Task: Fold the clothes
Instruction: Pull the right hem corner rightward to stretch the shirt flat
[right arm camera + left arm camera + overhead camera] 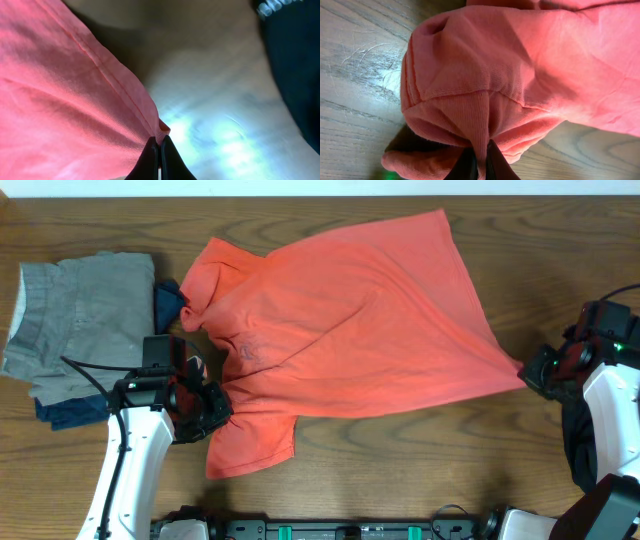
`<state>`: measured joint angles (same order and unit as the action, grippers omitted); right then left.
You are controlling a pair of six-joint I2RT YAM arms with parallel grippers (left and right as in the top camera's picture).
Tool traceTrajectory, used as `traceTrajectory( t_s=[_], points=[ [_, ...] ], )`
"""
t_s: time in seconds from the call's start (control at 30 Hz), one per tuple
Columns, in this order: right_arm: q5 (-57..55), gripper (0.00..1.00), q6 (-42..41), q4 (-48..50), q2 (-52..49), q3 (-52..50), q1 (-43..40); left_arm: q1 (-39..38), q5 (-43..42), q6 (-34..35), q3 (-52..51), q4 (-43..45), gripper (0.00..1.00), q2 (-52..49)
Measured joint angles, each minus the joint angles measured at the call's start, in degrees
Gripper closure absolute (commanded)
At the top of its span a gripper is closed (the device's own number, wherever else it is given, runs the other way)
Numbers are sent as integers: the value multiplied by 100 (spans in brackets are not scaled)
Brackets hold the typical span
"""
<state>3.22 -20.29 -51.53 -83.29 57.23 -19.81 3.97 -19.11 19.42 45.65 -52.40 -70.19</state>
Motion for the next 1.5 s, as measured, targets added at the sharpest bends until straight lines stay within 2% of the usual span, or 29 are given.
traceTrajectory(
  t_s=[0.23,0.27,0.33,0.53,0.57,0.73,0.83,1.13,1.27,1.43,1.5],
  points=[
    [-485,98,0,-46,-122,0,0,0,2,-2,0,-2,94,0],
    [-516,88,-2,-48,-144,0,0,0,0,-2,0,-2,94,0],
    [-573,51,-20,-55,-216,0,0,0,0,0,0,-7,94,0],
    [-656,14,9,-273,-487,0,0,0,0,-2,0,-28,94,0],
    [-669,13,31,-308,-518,0,0,0,0,-2,0,-31,94,0],
    [-647,11,42,-352,-616,-70,0,0,2,-2,0,-31,94,0],
    [-645,14,37,-74,-654,-323,0,0,2,-2,0,-31,94,0],
    [-310,23,-94,1681,-754,-1342,0,0,0,0,0,-35,94,0],
    [-275,31,-114,2173,-695,-1478,-4,0,0,0,0,-33,94,0],
    [-275,52,-111,2371,-660,-1563,-17,0,2,0,0,-35,94,0],
    [-273,54,-122,2393,-658,-1574,-24,0,2,-2,0,-33,94,0]
  ],
)
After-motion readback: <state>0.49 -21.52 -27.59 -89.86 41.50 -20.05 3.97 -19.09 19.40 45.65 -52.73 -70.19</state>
